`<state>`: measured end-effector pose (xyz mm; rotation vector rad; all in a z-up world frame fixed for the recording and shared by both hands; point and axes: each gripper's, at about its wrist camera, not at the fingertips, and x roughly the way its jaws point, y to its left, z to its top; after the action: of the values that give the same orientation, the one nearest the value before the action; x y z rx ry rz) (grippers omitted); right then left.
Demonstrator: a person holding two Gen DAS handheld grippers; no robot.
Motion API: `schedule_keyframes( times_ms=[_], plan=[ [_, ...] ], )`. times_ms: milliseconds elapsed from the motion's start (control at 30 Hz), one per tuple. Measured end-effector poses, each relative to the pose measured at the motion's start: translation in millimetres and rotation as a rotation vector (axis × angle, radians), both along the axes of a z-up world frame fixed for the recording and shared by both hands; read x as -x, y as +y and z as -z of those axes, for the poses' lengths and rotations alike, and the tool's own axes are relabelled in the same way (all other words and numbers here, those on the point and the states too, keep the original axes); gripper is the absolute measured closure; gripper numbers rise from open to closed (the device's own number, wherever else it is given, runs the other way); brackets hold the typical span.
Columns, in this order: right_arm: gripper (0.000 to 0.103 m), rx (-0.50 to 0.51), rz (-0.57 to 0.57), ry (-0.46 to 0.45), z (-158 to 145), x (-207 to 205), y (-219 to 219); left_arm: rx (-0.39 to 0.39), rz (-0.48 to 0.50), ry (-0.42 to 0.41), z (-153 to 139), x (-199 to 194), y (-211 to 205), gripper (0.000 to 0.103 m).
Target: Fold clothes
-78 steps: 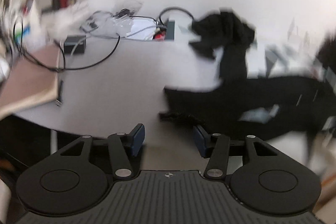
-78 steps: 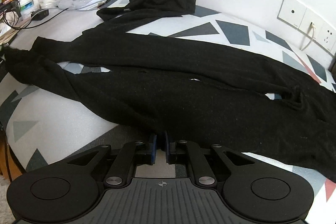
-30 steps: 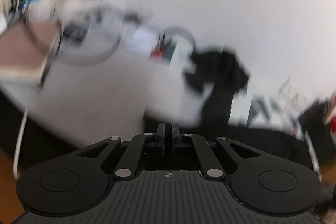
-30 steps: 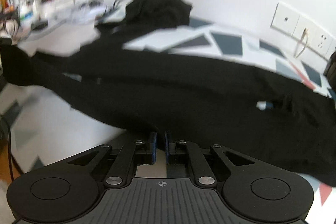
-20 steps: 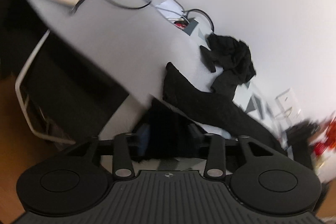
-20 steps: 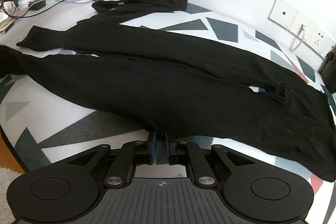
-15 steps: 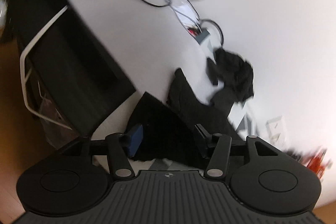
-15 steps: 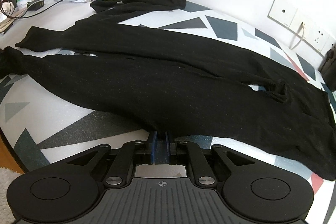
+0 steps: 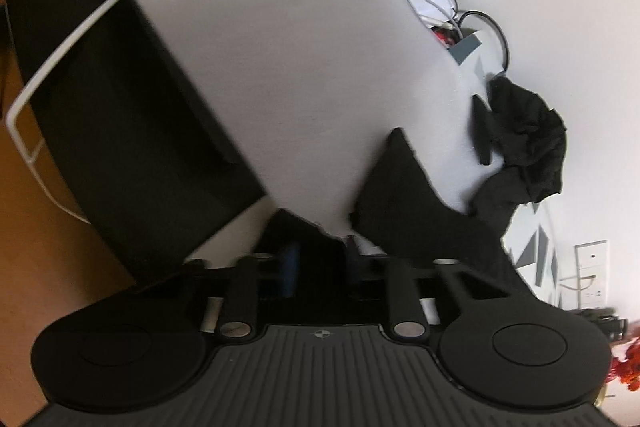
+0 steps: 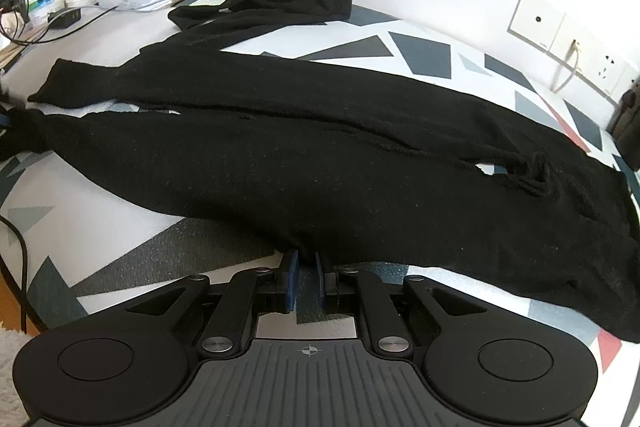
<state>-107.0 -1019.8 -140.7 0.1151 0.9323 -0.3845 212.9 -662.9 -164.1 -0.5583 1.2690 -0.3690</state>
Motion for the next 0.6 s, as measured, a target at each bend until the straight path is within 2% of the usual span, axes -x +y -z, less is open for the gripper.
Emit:
schedule_keyframes(
  times_ms=[67, 167, 233, 267, 333, 433, 500, 600],
  plan=[
    [0.093, 0.002, 0.011, -0.011, -0.8, 1.3, -1.1, 0.045, -0.006, -0.009, -0.5, 4.9, 8.2, 0.098],
    [0.096, 0.023, 0.037, -0.037, -4.3, 3.4, -3.6, 0.092, -0.01, -0.107, -22.3, 13.8, 17.2, 0.099],
    [0.098, 0.039, 0.061, -0.072, -11.3, 5.9, -6.7, 0.174, 0.001, -0.233, -47.4, 18.7, 20.5, 0.099],
    [0.098, 0.044, 0.071, -0.091, -15.6, 7.1, -8.6, 0.224, 0.019, -0.323, -61.6, 22.9, 22.6, 0.099],
    [0.098, 0.044, 0.083, -0.118, -23.2, 8.9, -12.2, 0.276, 0.07, -0.487, -82.9, 32.6, 24.9, 0.099],
    [0.098, 0.034, 0.068, -0.095, -22.2, 8.0, -14.6, 0.303, 0.079, -0.515, -74.9, 40.7, 33.2, 0.099],
    [0.098, 0.03, 0.067, -0.069, -17.0, 8.0, -14.7, 0.257, 0.053, -0.449, -49.7, 41.3, 39.7, 0.099],
    [0.098, 0.008, 0.08, -0.05, -11.4, 11.7, -12.3, 0.231, 0.022, -0.403, -30.1, 44.0, 46.1, 0.099]
  ],
)
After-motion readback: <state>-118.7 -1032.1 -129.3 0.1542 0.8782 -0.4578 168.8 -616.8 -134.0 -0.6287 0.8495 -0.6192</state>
